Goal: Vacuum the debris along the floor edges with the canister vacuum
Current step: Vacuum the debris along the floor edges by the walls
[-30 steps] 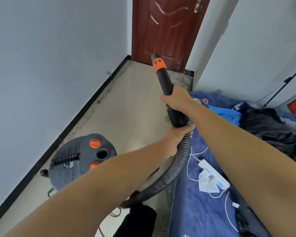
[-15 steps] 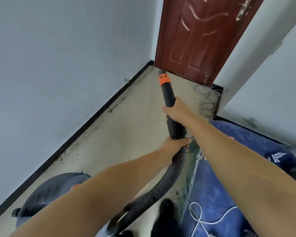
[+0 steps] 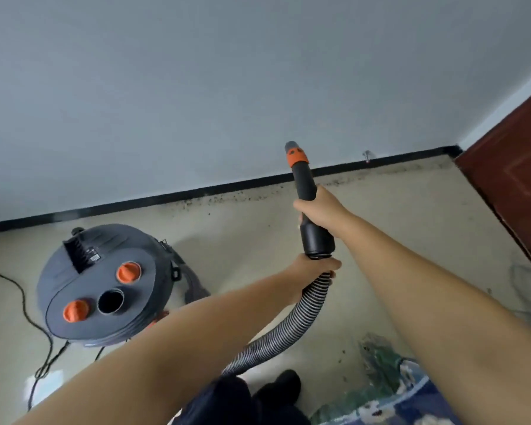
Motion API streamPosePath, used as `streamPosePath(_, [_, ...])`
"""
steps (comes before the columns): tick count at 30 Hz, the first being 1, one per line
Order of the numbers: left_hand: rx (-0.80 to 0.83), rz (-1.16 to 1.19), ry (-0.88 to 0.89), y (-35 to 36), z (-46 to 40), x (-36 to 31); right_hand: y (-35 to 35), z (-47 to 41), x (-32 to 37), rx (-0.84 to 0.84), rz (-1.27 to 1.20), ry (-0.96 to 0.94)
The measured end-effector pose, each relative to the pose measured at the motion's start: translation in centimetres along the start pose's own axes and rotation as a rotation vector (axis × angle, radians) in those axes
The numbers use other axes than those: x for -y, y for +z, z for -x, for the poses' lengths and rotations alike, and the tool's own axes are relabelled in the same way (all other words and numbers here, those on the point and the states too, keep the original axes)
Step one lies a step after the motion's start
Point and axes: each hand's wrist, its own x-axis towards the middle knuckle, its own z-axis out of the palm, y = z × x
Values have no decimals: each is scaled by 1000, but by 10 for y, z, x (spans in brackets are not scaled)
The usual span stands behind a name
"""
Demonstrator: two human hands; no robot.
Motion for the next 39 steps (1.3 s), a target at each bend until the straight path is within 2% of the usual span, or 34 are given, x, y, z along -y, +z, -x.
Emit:
streamPosePath(4, [-107, 109, 56, -12, -22, -6, 14, -34, 13, 133, 66, -87])
streamPosePath(8, [-178, 153, 72, -30, -44, -19, 28, -68, 28, 208, 124, -91])
streamPosePath(13, [-165, 188, 103, -55, -84, -68, 25, -128, 65, 194, 194, -132])
streamPosePath(17, [-171, 205, 91, -73, -109, -108, 20, -173, 93, 207, 196, -95])
streamPosePath(26, [-300, 349, 46, -118, -182, -142, 53, -277, 114, 401, 267, -113])
streamPosePath(33, [-468, 473, 36, -181, -304, -110, 132, -402, 63, 558, 354, -148])
streamPosePath(39, [-545, 571, -27, -231, -418, 4, 234, -492, -65, 652, 397, -63])
